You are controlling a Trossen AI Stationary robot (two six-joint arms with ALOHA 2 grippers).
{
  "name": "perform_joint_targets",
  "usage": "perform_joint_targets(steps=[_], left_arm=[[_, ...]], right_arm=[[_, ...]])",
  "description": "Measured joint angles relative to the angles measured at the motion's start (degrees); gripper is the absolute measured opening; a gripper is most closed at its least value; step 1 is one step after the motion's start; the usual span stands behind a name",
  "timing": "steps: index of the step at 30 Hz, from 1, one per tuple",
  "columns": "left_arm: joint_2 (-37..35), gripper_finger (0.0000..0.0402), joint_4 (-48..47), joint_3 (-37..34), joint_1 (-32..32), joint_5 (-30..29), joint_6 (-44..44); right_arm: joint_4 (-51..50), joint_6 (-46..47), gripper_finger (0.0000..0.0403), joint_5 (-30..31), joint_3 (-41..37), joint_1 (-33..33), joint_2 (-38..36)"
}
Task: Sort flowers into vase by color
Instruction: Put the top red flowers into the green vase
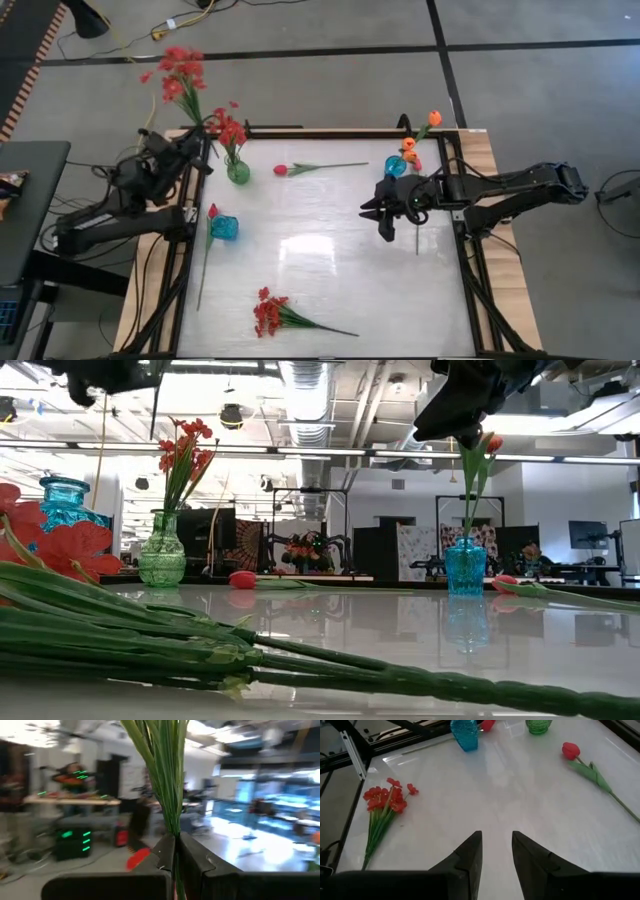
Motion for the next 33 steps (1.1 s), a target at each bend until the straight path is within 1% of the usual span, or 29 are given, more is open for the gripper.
perform_joint_targets(steps=[2,6,9,12,18,21,23,27,30,33], left_arm=[[0.1,0.0,0.0,-1.0,0.0,-2.3,-0.1],[0.1,0.0,0.4,-3.5,0.0,-3.5,-0.3],[0.1,0.0,0.4,-5.4,0.0,-5.7,-1.4],[0.1,0.0,4.2,-8.2,0.1,-7.2,-1.5],[0.1,0.0,13.7,-14.7,1.8,-6.8,-1.2],[0.1,0.0,18.2,-17.3,2.9,-6.8,2.0],[0.1,0.0,20.5,-18.6,3.3,-6.6,2.6],[0.1,0.0,21.5,-20.1,4.3,-3.8,0.8],[0.1,0.0,21.1,-20.7,4.7,-3.4,0.0],[0.1,0.0,21.1,-20.7,5.3,-2.9,1.4]], right_arm=[[0.0,-0.1,0.0132,0.0,0.0,0.0,0.0],[0.0,-0.1,0.0132,0.0,0.0,0.0,0.0],[0.0,-0.2,0.0132,0.0,0.0,0.0,0.0],[0.0,-0.2,0.0132,0.0,0.0,0.0,0.0],[-0.3,-0.2,0.0132,-0.1,0.0,0.0,0.0],[-0.5,-0.1,0.0132,-0.3,0.0,0.2,0.0],[-0.5,0.0,0.0132,-1.4,0.0,0.2,0.0],[-0.5,0.0,0.0132,-3.0,0.0,0.2,0.0],[-0.6,0.0,0.0132,-3.1,0.0,0.2,0.0],[-0.6,0.0,0.0132,-3.1,0.0,0.2,0.0]])
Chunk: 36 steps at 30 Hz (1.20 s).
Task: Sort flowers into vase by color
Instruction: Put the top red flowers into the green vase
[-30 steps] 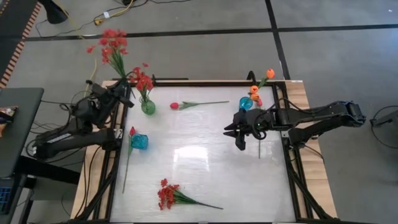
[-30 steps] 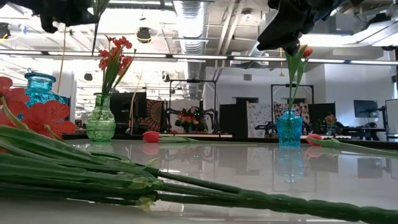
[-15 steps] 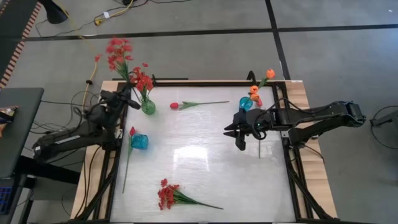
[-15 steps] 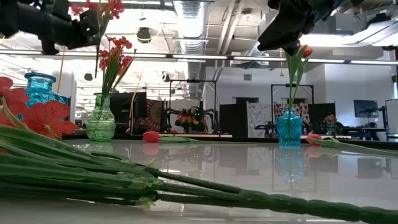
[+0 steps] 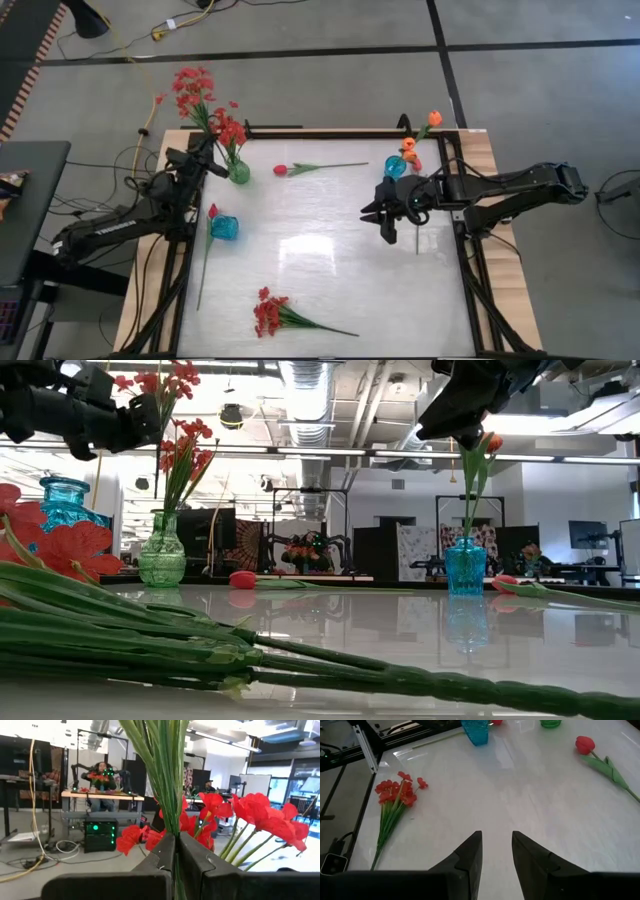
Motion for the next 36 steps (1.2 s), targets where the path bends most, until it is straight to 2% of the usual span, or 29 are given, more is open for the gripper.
perform_joint_targets(steps=[5,12,17,22,36], left_arm=[[0.2,0.0,-0.1,0.0,2.1,1.1,0.4],[3.9,0.0,-0.4,0.0,6.1,6.6,-2.6],[6.3,0.0,1.7,0.0,8.4,6.9,-1.9],[7.0,0.0,2.1,0.0,10.6,11.5,-3.3],[8.8,0.0,-4.6,0.0,11.1,15.3,-4.2]], right_arm=[[0.0,0.0,0.0132,0.0,0.0,0.0,0.0],[0.1,0.0,0.0132,0.0,0.0,0.0,0.0],[0.1,0.0,0.0132,0.0,0.0,0.0,0.0],[0.1,0.0,0.0132,-0.3,0.0,0.0,0.0],[0.1,0.0,0.0132,-1.2,0.0,0.0,0.0]])
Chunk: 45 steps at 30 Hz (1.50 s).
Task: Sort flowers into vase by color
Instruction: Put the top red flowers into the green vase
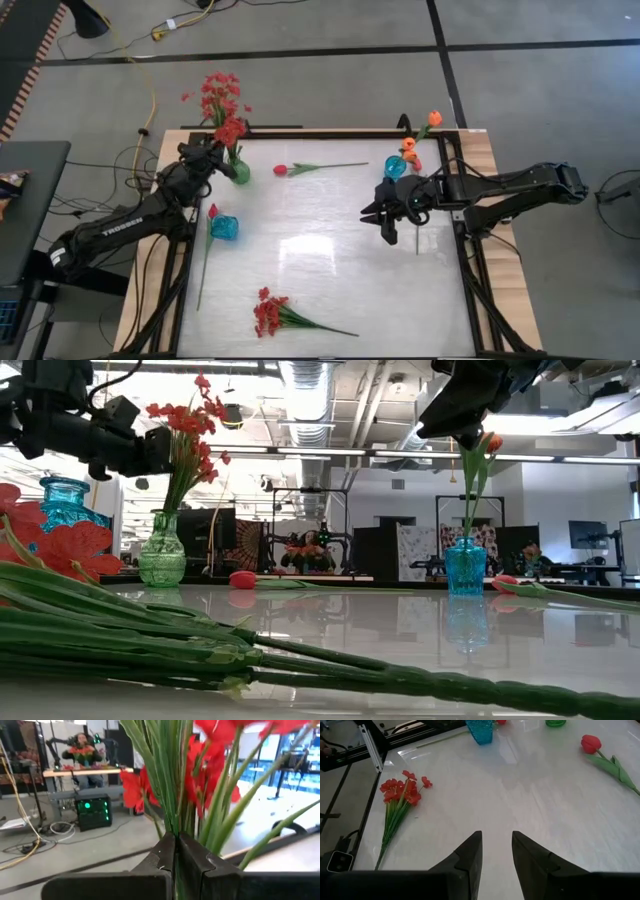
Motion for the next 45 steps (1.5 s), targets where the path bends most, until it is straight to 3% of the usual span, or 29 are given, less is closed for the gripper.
perform_joint_targets(steps=[8,23,32,45], left_arm=[[-0.2,0.0007,-0.9,0.0,0.0,1.5,-0.7],[-0.2,0.011,-1.2,0.0,0.0,1.6,0.2],[-0.2,0.0123,-4.0,0.0,0.0,6.1,0.0],[-0.2,0.0123,-22.0,8.0,0.0,7.8,0.6]], right_arm=[[0.0,0.0,0.0132,-0.1,0.0,0.0,0.0],[0.0,0.0,0.0132,-0.1,0.0,0.0,0.0],[0.0,0.0,0.0132,-0.1,0.0,0.0,0.0],[0.0,-0.1,0.0132,-0.1,0.0,-0.2,0.0]])
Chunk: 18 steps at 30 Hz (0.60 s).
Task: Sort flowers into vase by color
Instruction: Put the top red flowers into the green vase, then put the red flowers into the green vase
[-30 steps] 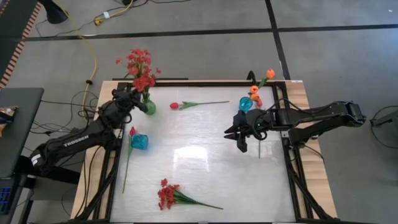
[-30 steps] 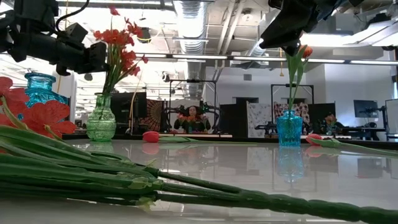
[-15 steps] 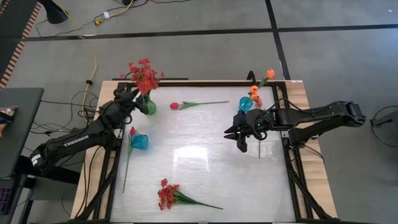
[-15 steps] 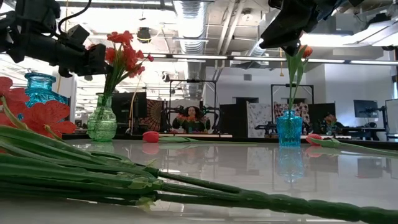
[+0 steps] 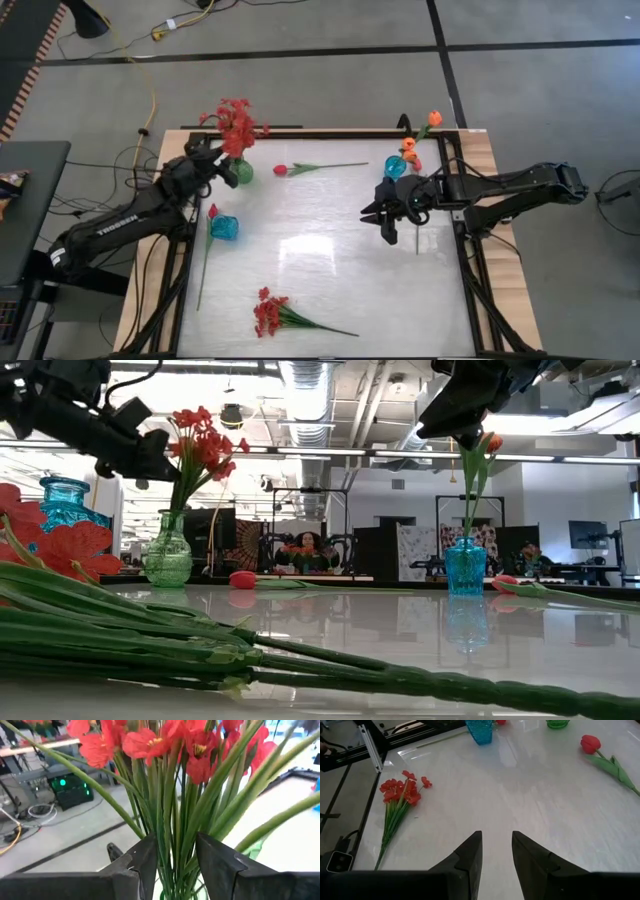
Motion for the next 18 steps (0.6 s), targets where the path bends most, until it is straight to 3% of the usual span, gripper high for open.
perform_joint_targets(steps=[8,18], left_arm=[[0.1,0.0123,-19.1,7.5,0.0,3.0,-5.3],[0.4,0.0124,-28.9,12.7,0.0,9.0,-8.8]], right_arm=[[0.0,0.0,0.0132,0.0,0.0,-1.1,0.0],[0.2,0.0,0.0132,-0.1,0.0,-1.9,0.0]])
